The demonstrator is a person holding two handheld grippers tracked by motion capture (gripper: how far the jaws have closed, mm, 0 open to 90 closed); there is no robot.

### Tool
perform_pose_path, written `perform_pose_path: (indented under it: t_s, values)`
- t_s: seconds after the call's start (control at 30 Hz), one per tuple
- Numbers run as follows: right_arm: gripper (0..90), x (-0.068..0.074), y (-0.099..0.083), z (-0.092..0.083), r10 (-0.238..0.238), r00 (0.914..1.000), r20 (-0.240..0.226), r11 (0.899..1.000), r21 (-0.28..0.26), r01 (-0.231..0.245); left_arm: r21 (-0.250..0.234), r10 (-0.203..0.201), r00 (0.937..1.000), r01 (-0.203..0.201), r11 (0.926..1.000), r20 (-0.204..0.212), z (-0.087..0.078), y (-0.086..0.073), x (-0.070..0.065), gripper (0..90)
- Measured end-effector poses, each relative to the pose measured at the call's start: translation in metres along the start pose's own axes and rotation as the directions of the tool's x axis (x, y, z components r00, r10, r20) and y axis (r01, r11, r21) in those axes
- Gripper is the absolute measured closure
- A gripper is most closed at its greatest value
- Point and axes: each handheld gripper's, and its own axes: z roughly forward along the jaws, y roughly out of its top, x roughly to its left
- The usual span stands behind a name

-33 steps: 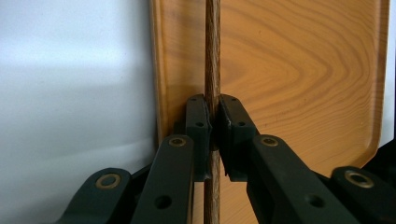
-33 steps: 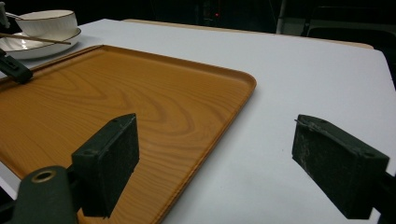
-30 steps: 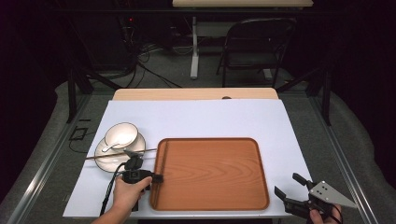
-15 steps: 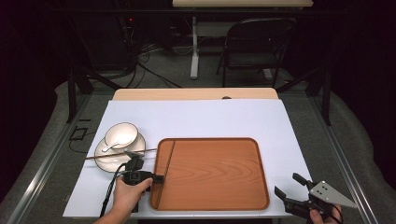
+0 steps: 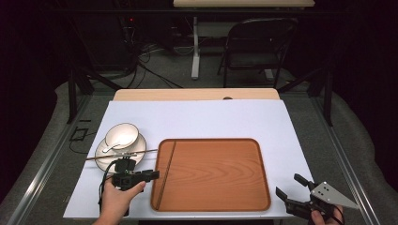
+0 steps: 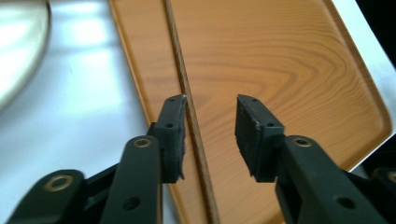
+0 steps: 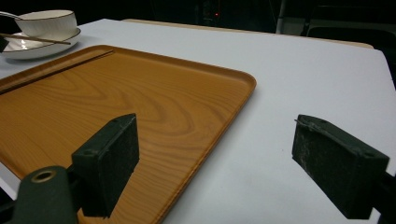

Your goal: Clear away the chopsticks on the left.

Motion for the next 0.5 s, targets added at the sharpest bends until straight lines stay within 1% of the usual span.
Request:
perform_pose_path:
  t_s: [0.03,0.07,0.1,0.17,0.2,0.23,0.27,0.3,0.33,0.37,0.4,0.43,0.47,0.5]
  values:
    - [14.3,0.000,0.000,0.000,0.002,1.0000,-0.001,1.000,0.002,-0.002,-0.030,0.063,0.9977,-0.063,0.9975,-0.027,-0.004,-0.001,-0.001,59.2]
    - [14.3,0.000,0.000,0.000,0.002,1.0000,-0.001,1.000,0.002,-0.002,-0.030,0.063,0.9977,-0.063,0.9975,-0.027,-0.004,-0.001,-0.001,58.1]
    - [14.3,0.000,0.000,0.000,0.003,1.0000,0.000,1.000,0.002,-0.003,-0.040,0.089,0.9952,-0.091,0.9950,-0.040,-0.005,-0.002,-0.002,58.1]
    - [14.3,0.000,0.000,0.000,0.003,1.0000,0.001,1.000,0.001,-0.003,-0.057,0.142,0.9878,-0.146,0.9877,-0.063,-0.008,-0.003,-0.002,54.2]
    - [14.3,0.000,0.000,0.000,0.003,1.0000,0.001,1.000,0.001,-0.003,-0.059,0.172,0.9823,-0.176,0.9826,-0.075,-0.009,-0.003,-0.003,54.2]
    - [14.3,0.000,0.000,0.000,0.003,1.0000,0.001,1.000,0.002,-0.003,-0.060,0.214,0.9718,-0.220,0.9736,-0.100,-0.011,-0.004,-0.004,52.9]
    - [14.3,-0.001,0.000,0.000,0.002,1.0000,0.001,1.000,0.001,-0.002,-0.061,0.251,0.9596,-0.260,0.9636,-0.126,-0.012,-0.004,-0.006,51.5]
    - [14.2,-0.001,0.000,0.000,0.002,1.0000,0.001,1.000,0.001,-0.002,-0.066,0.279,0.9495,-0.291,0.9546,-0.144,-0.014,-0.005,-0.007,50.9]
    - [14.3,-0.001,0.000,0.000,0.003,1.0000,0.001,1.000,0.001,-0.003,-0.069,0.330,0.9280,-0.346,0.9358,-0.173,-0.016,-0.005,-0.008,50.7]
    - [14.3,-0.001,0.000,0.000,0.002,1.0000,0.002,1.000,0.001,-0.002,-0.069,0.357,0.9137,-0.376,0.9242,-0.195,-0.018,-0.006,-0.009,50.5]
    - [14.2,-0.001,0.000,0.000,0.001,1.0000,0.002,1.000,0.001,-0.001,-0.065,0.397,0.8906,-0.420,0.9051,-0.221,-0.020,-0.007,-0.011,50.5]
    - [14.2,-0.001,0.000,0.000,0.002,1.0000,0.001,1.000,0.001,-0.002,-0.061,0.449,0.8559,-0.478,0.8762,-0.256,-0.022,-0.008,-0.013,50.5]
    - [14.3,-0.001,0.000,0.000,-0.002,1.0000,0.002,1.000,0.000,0.002,-0.053,0.483,0.8296,-0.516,0.8552,-0.281,-0.024,-0.008,-0.014,50.5]
    - [14.2,-0.001,0.000,0.000,-0.003,1.0000,0.002,1.000,0.000,0.003,-0.031,0.542,0.7737,-0.582,0.8124,-0.328,-0.027,-0.009,-0.016,50.5]
